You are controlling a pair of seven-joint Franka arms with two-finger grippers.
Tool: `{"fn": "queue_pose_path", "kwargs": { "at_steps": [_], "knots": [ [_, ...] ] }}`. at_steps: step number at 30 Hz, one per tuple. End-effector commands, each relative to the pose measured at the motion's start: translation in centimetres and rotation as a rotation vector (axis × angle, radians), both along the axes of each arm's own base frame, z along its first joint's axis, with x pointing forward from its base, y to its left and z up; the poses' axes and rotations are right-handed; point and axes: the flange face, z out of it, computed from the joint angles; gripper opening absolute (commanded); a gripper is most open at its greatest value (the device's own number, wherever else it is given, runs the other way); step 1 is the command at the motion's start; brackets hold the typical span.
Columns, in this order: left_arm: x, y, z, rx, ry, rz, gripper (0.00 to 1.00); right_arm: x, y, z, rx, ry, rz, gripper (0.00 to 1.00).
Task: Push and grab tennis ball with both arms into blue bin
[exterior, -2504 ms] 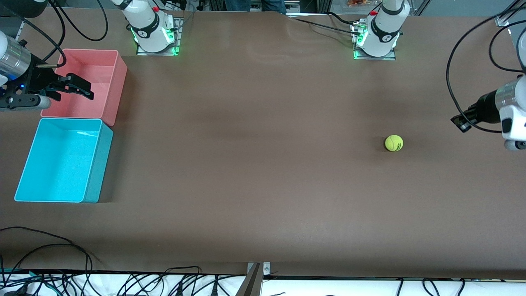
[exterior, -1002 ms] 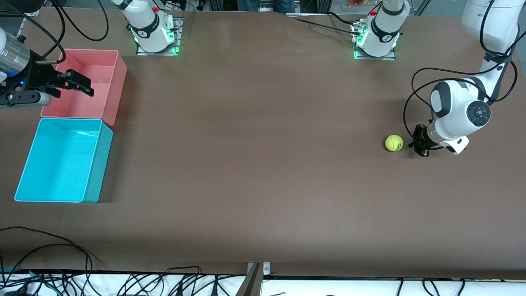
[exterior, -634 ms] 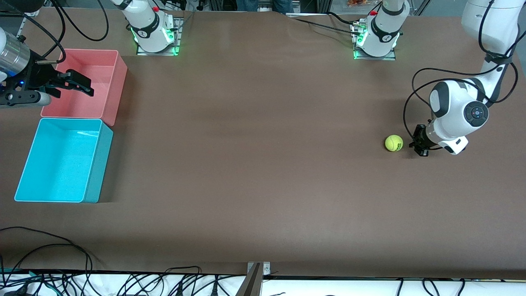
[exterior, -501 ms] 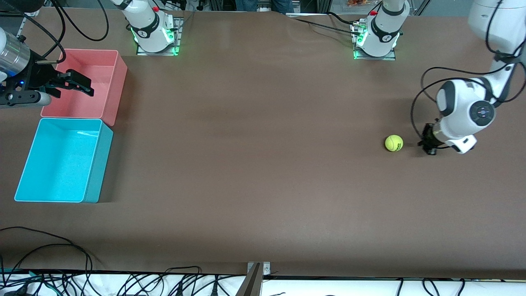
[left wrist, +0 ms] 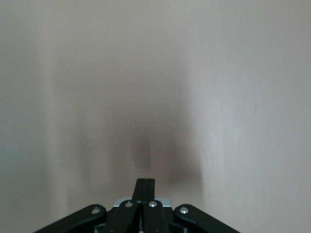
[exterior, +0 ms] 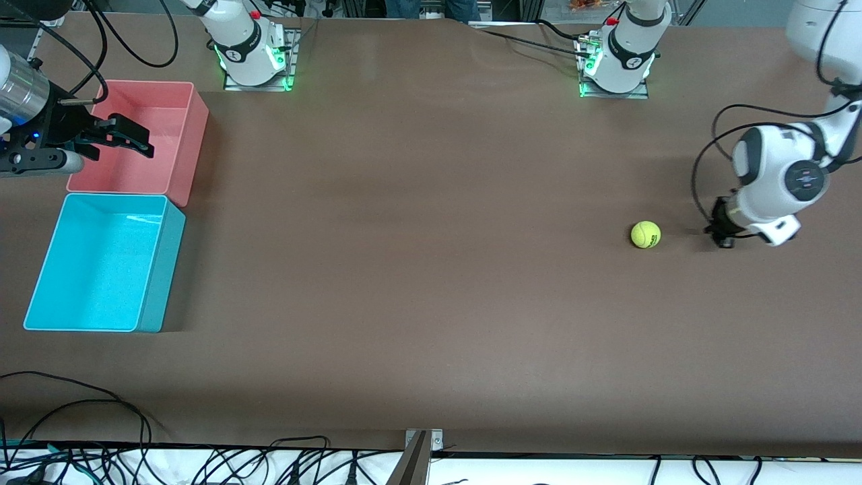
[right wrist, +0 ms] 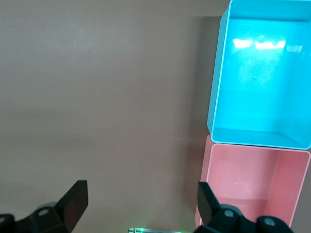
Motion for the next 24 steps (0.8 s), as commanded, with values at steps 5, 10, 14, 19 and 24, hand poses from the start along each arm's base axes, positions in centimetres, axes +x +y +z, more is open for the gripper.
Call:
{"fn": "queue_pose_path", "kwargs": {
  "at_steps": [5,10,14,19,24],
  "knots": [
    [-0.7,-16.4,-0.1,-0.028,0.011,0.144,0.0,0.0,0.1,0.7,0.017,0.003,-0.003,1.0],
    [-0.5,-17.6,1.2,-0.014,0.025,0.129,0.0,0.0,0.1,0.7,0.019,0.003,-0.004,1.0],
    [0.6,-16.4,2.1,-0.016,0.001,0.137,0.0,0.0,0.1,0.7,0.017,0.003,-0.003,1.0],
    [2.0,-15.5,3.4,-0.018,-0.005,0.064,0.0,0.0,0.1,0.7,0.017,0.003,-0.003,1.0],
    [4.5,-12.9,6.3,-0.015,0.022,-0.03,0.0,0.0,0.1,0.8,0.018,0.001,-0.002,1.0]
  ]
}}
